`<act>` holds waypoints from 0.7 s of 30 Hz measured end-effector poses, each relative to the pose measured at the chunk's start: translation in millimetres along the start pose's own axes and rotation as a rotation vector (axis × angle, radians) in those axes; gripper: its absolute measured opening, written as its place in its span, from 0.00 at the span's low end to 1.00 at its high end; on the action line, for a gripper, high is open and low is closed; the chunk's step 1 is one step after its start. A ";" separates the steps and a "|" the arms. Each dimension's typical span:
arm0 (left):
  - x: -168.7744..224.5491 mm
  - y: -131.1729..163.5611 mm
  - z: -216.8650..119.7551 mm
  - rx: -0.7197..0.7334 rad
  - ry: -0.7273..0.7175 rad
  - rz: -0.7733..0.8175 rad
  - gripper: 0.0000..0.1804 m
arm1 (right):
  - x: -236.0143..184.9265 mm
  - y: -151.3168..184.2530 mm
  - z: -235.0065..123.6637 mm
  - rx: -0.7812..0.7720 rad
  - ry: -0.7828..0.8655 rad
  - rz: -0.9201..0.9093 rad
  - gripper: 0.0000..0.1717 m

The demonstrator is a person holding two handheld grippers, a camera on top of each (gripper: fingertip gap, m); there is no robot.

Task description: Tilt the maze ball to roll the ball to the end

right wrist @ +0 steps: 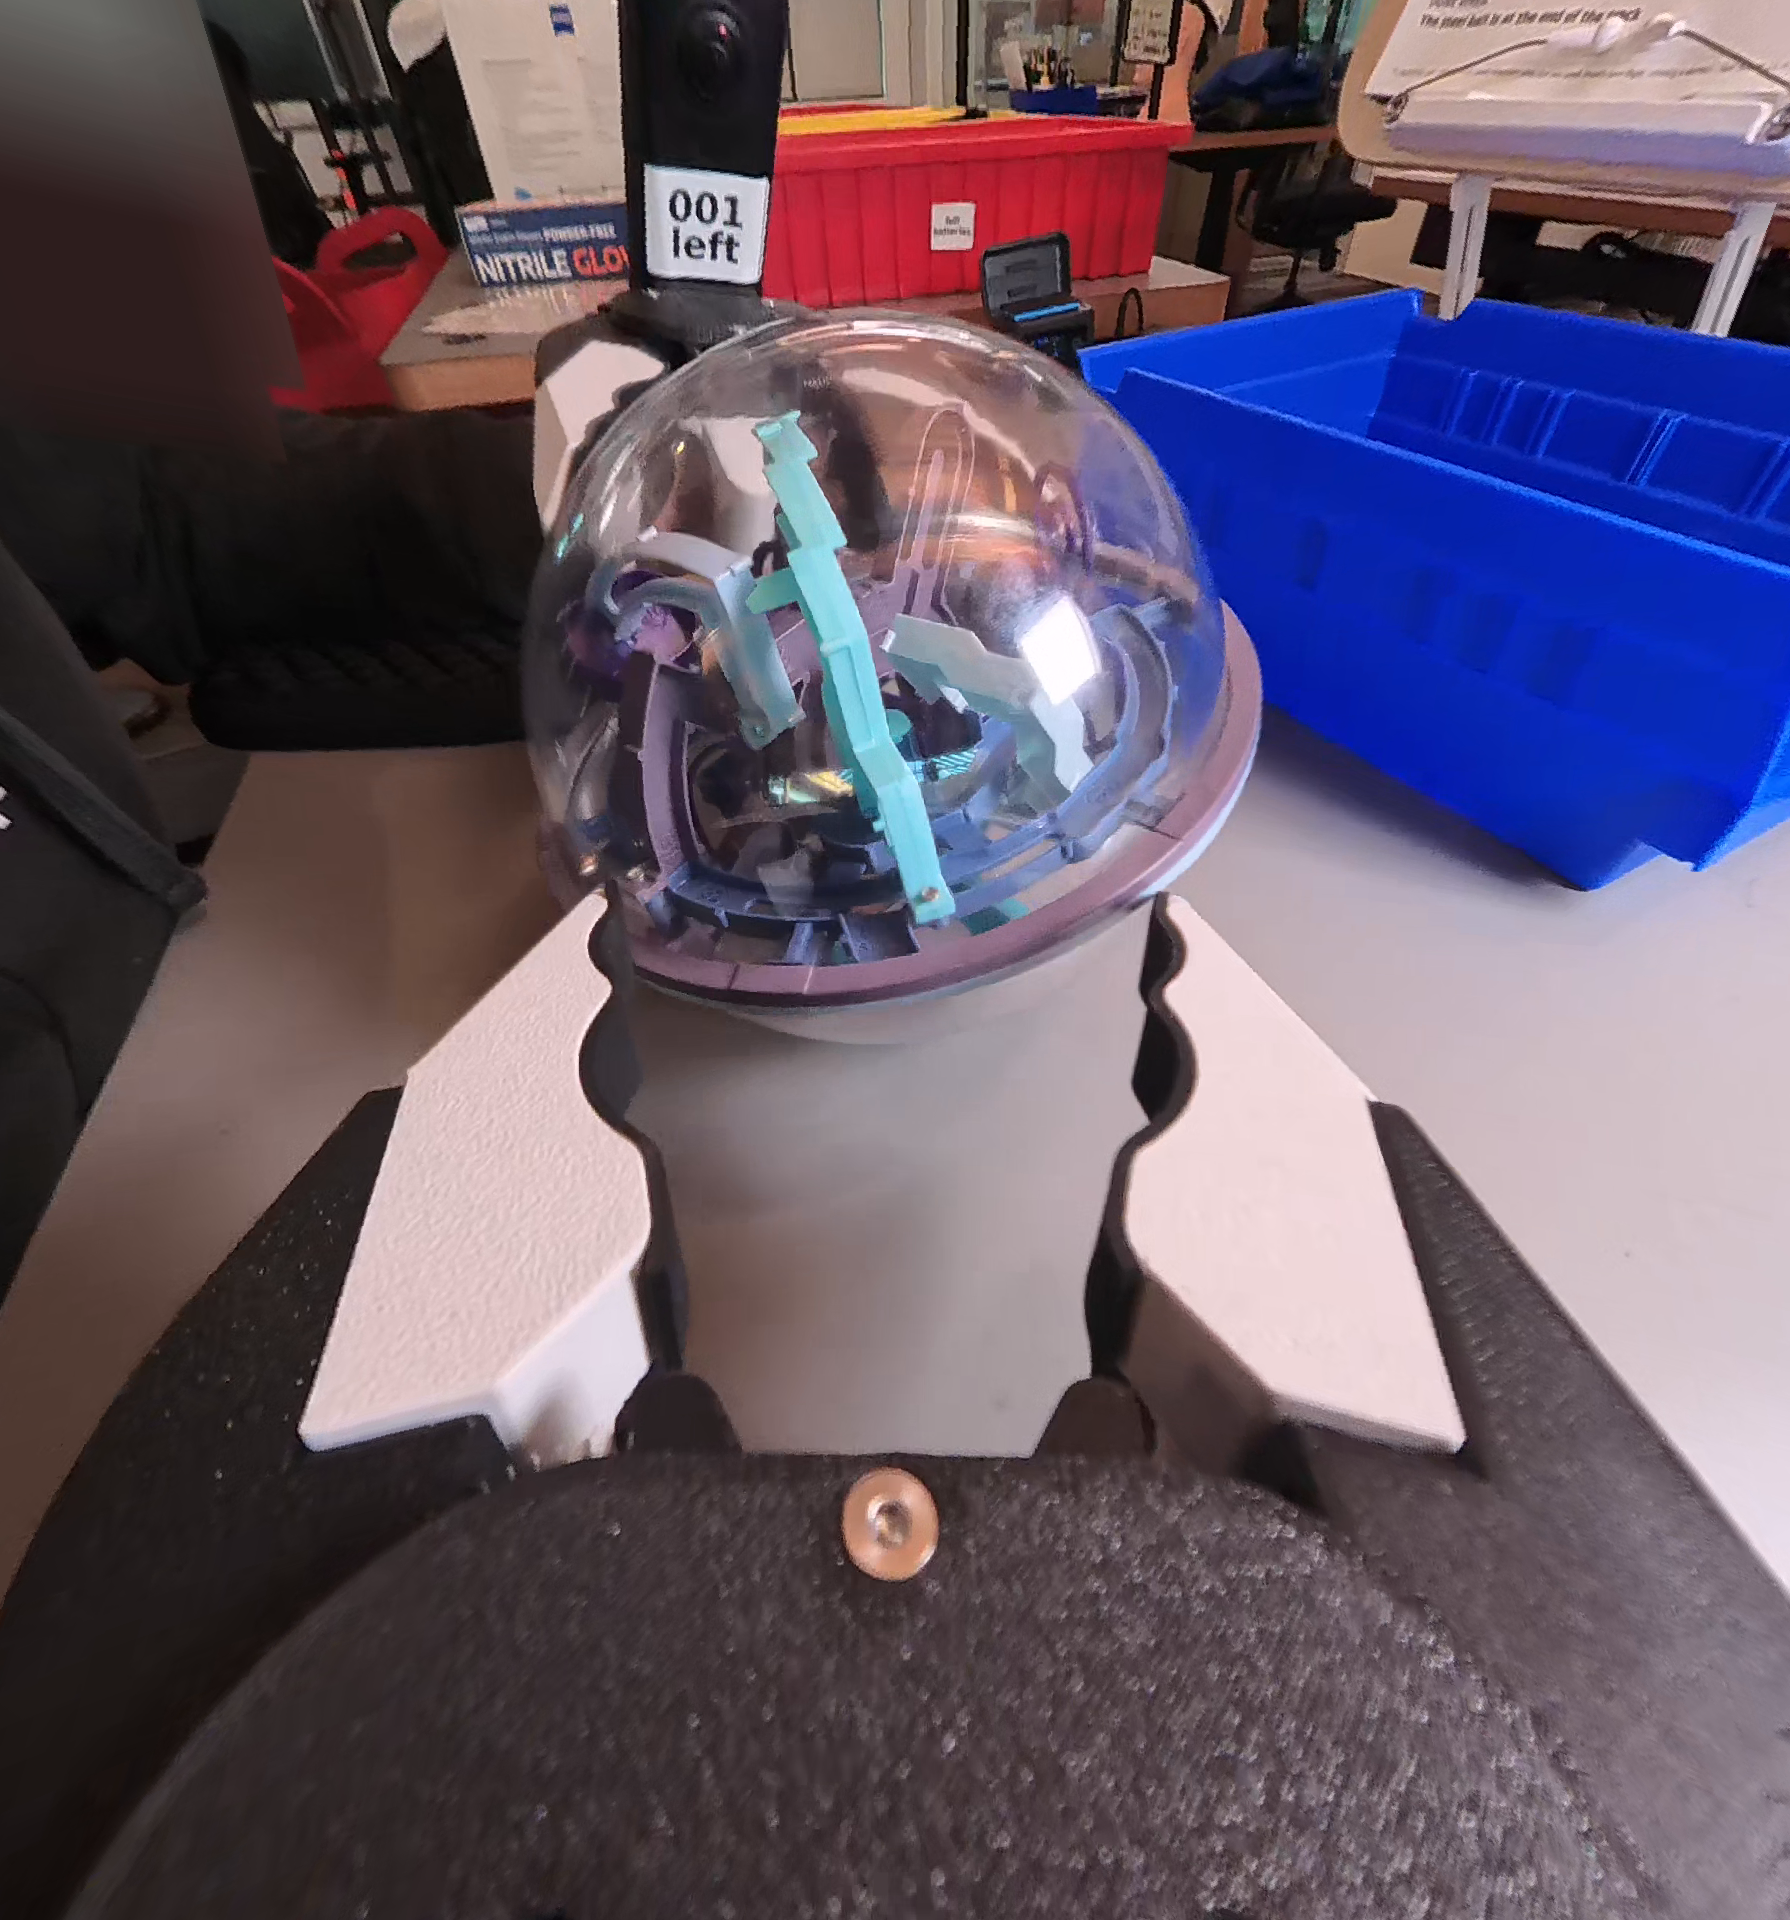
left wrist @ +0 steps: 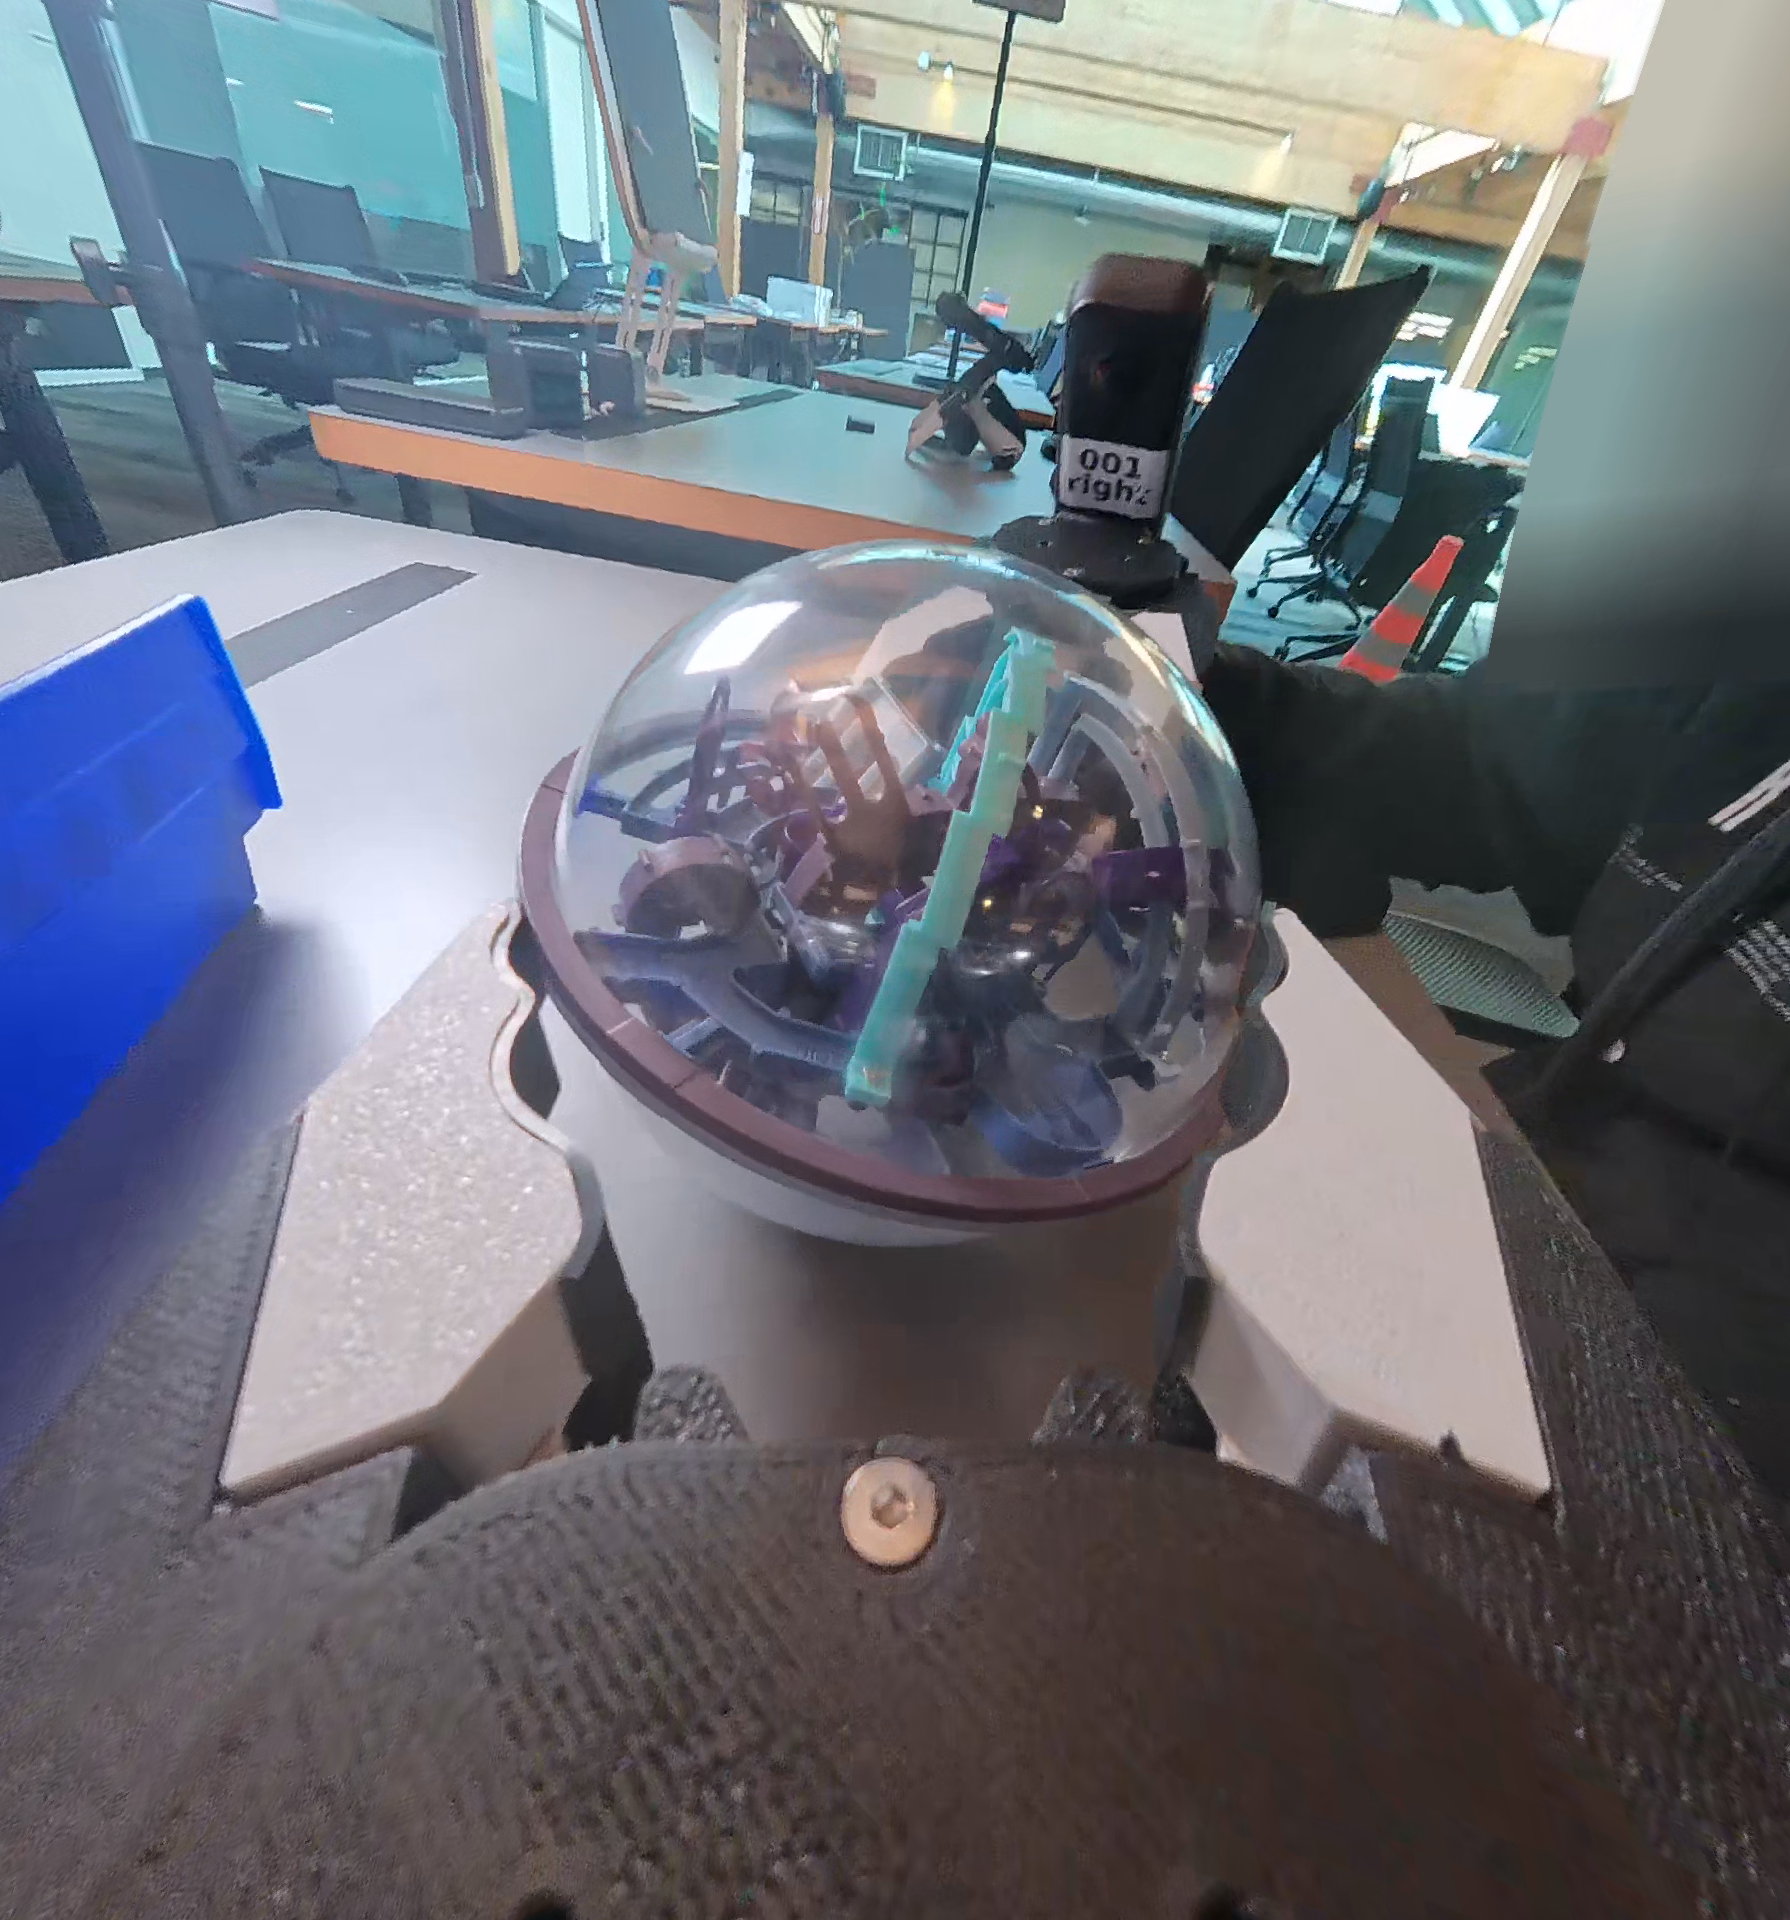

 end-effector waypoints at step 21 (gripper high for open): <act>-12.8 13.9 -0.4 0.068 0.133 -0.334 0.70 | -0.5 -10.0 -8.3 0.086 -0.038 -0.009 0.59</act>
Point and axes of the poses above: each gripper's, where its closed fingertips meet, z out along the fingers, y out of its underside, x = y × z across the jaws, the point moved 3 cm from there along -z, back along the fingers, and after that the axes turned 12 degrees about y, right-handed, at the moved point
